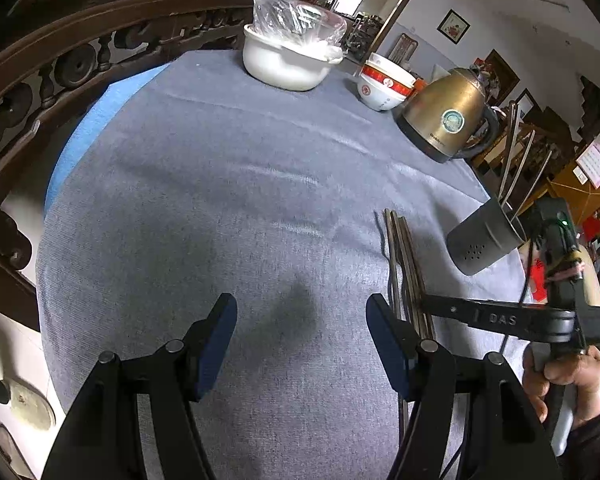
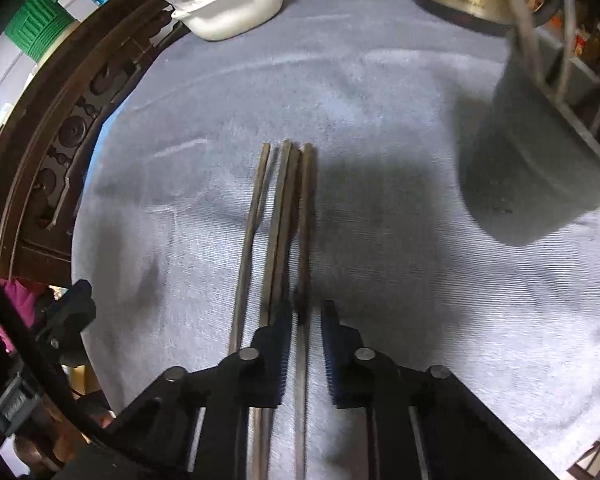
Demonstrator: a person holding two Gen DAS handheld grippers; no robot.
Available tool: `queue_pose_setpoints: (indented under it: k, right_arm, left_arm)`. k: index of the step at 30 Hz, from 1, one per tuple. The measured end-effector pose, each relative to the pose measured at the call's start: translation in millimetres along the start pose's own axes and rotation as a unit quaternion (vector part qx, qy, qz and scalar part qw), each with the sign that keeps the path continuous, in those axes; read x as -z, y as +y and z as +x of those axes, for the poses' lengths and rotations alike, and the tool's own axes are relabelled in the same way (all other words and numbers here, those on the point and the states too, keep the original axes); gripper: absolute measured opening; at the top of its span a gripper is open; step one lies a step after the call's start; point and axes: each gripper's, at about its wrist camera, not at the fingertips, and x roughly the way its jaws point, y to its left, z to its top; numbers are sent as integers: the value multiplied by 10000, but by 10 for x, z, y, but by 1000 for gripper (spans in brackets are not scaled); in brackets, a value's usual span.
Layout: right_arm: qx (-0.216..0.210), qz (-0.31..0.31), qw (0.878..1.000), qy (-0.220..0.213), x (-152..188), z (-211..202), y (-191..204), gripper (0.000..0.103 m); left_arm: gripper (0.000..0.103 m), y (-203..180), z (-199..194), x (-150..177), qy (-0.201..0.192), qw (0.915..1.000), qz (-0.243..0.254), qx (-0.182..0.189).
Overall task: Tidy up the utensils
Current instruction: 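Grasp a dark chopstick with the right tool while the left tool grasps another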
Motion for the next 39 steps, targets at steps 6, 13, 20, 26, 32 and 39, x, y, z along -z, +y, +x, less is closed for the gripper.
queue_pose_setpoints:
  k: [6, 13, 20, 26, 32, 39]
  right_arm:
    - [-159, 165, 9997, -20, 1, 37, -132, 6]
    - [-155, 400, 9990, -87, 173, -98, -524, 6]
    - [-575, 485, 9969, -210, 240, -146, -708, 6]
    - [-811, 514, 9950, -291, 289, -157, -821, 6]
    - [-917, 490, 9941, -296, 326, -185, -882, 7]
    - [-705, 230, 9972, -30, 166, -114, -727, 8]
  left_arm:
    - [68, -86, 36, -14, 204, 9998, 25, -9]
    - [68, -582, 398, -185, 1050, 9933, 463, -112]
    - [67, -938, 843, -319, 1872, 9787, 639, -543]
    - [48, -1071, 1099, -379, 2317, 9668, 712, -809]
    - [12, -1116, 1241, -433, 2474, 9610, 761, -975]
    - [6, -998, 1312, -547, 2874, 9472, 1132, -861]
